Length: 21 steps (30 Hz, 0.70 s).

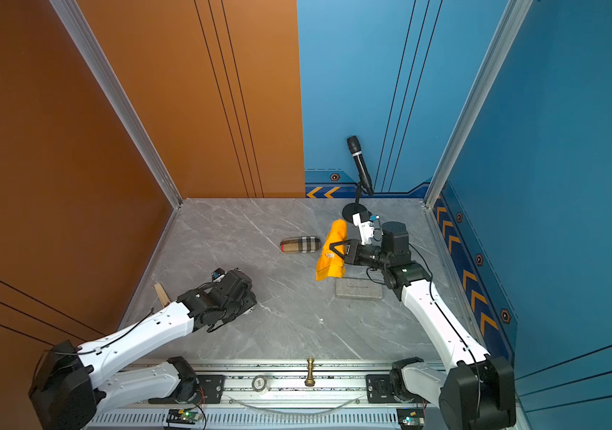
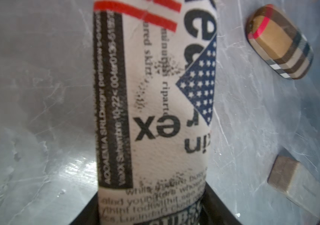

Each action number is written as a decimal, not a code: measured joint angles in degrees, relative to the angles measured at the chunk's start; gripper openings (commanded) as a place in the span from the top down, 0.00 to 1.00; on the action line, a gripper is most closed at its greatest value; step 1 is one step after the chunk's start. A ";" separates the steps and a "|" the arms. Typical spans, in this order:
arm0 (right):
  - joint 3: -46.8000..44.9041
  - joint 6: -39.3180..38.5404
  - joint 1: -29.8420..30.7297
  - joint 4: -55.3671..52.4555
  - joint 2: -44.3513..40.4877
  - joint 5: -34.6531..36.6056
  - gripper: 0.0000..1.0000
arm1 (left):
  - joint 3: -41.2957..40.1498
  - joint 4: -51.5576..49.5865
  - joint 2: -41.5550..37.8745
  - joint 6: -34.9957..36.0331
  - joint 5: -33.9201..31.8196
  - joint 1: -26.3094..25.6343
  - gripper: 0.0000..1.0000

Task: Wipe the eyeglass case
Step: Place the eyeglass case at the center of the board.

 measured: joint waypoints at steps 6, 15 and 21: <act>-0.35 -0.02 0.48 0.00 1.55 0.00 1.00 | -2.43 -0.61 1.18 -4.24 -0.46 -0.37 0.57; -0.37 -0.28 1.68 0.00 2.01 0.68 1.00 | -2.27 0.37 8.96 -8.24 -0.79 -2.38 0.53; -0.37 -0.72 2.36 0.00 2.27 1.57 1.00 | -1.97 1.31 11.19 -10.49 -0.79 -3.04 0.42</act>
